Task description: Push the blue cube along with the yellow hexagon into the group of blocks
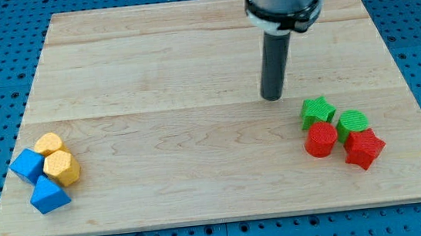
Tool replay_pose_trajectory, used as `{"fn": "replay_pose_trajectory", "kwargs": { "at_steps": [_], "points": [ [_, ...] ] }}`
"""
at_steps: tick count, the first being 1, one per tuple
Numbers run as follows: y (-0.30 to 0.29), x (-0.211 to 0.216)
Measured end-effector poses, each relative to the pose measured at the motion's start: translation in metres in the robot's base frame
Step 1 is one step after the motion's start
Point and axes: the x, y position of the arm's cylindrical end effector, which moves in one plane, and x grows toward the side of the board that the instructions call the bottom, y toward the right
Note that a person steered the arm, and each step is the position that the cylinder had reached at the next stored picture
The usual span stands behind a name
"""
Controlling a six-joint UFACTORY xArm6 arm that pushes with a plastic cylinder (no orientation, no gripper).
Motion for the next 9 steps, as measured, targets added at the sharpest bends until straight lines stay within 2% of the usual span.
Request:
{"fn": "replay_pose_trajectory", "kwargs": {
  "at_steps": [1,2,3,4,5,6,7,8,9],
  "points": [
    [0.024,0.038],
    [-0.003,0.052],
    [-0.003,0.052],
    [-0.014,0.044],
    [-0.042,-0.008],
    [-0.132,-0.031],
    [-0.239,-0.035],
    [-0.344,-0.035],
    [-0.41,-0.008]
  ]
}}
